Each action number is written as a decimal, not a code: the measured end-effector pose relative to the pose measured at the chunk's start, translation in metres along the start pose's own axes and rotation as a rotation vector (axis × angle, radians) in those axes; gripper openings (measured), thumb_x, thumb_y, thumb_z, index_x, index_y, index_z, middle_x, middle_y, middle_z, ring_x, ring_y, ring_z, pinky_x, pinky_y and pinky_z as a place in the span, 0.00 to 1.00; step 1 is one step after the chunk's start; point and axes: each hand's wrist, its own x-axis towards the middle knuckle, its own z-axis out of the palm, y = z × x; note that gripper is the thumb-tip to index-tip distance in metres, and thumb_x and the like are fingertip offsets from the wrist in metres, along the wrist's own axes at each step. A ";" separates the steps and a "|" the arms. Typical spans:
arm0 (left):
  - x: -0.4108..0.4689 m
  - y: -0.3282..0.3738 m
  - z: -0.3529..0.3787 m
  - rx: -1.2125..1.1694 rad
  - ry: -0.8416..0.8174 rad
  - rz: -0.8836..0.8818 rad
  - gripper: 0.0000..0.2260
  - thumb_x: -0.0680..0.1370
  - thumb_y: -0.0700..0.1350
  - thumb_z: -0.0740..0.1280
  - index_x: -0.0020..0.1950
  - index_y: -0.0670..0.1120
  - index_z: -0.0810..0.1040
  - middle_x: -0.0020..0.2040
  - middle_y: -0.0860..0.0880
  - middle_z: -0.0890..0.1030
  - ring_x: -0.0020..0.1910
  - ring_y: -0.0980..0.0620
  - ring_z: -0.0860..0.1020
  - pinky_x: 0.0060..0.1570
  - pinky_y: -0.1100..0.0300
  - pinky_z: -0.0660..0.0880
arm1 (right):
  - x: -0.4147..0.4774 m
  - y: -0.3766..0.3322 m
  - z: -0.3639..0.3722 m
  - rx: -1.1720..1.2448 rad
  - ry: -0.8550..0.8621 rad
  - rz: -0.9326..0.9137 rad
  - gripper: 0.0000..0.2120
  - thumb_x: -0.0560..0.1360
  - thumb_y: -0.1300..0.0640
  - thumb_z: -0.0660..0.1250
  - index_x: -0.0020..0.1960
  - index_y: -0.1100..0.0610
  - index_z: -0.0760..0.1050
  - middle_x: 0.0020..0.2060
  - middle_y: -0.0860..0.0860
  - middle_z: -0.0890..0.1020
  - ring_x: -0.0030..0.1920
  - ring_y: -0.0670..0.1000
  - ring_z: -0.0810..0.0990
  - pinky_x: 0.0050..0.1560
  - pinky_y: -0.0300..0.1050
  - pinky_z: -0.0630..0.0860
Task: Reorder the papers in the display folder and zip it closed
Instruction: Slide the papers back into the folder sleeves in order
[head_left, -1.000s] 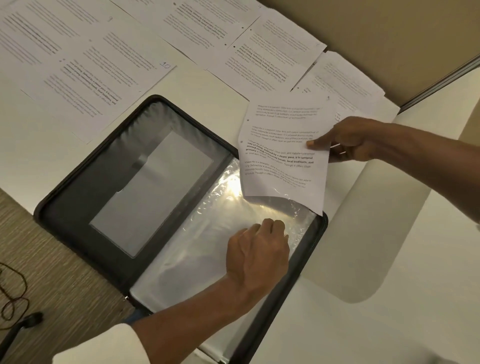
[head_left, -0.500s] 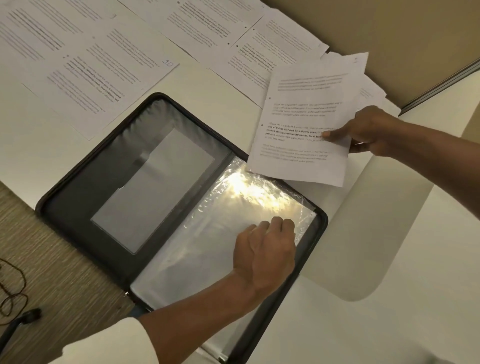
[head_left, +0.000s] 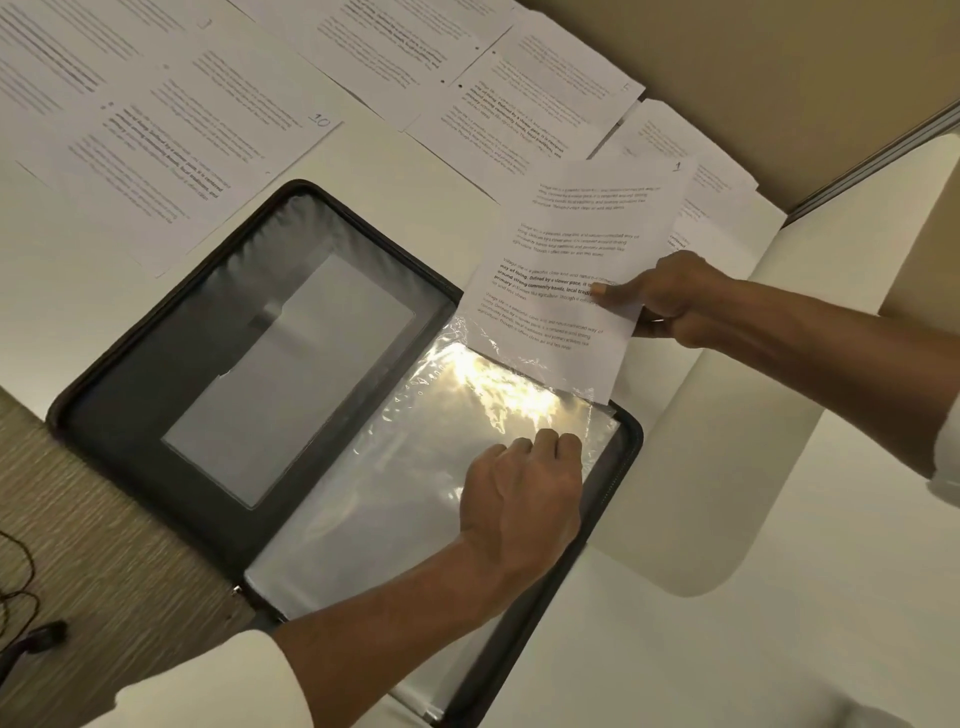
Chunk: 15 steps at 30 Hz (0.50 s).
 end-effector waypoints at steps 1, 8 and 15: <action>0.000 0.000 0.000 -0.003 0.000 0.002 0.12 0.69 0.45 0.82 0.42 0.47 0.80 0.32 0.51 0.78 0.26 0.53 0.74 0.28 0.58 0.77 | 0.000 0.000 0.001 0.001 0.004 0.011 0.25 0.68 0.62 0.83 0.62 0.60 0.80 0.48 0.54 0.89 0.42 0.51 0.89 0.34 0.44 0.84; -0.001 -0.001 0.001 0.001 -0.009 0.008 0.13 0.68 0.47 0.83 0.42 0.47 0.80 0.32 0.51 0.78 0.26 0.53 0.75 0.28 0.60 0.76 | -0.002 0.004 0.004 -0.026 -0.028 0.086 0.24 0.67 0.61 0.83 0.61 0.59 0.81 0.48 0.54 0.89 0.48 0.54 0.89 0.40 0.48 0.85; -0.003 -0.003 0.005 -0.007 -0.023 0.000 0.13 0.68 0.47 0.83 0.43 0.47 0.81 0.33 0.51 0.79 0.27 0.53 0.76 0.30 0.60 0.79 | -0.005 0.012 -0.001 -0.046 -0.021 0.137 0.20 0.69 0.63 0.82 0.59 0.58 0.81 0.49 0.54 0.88 0.47 0.56 0.88 0.38 0.48 0.84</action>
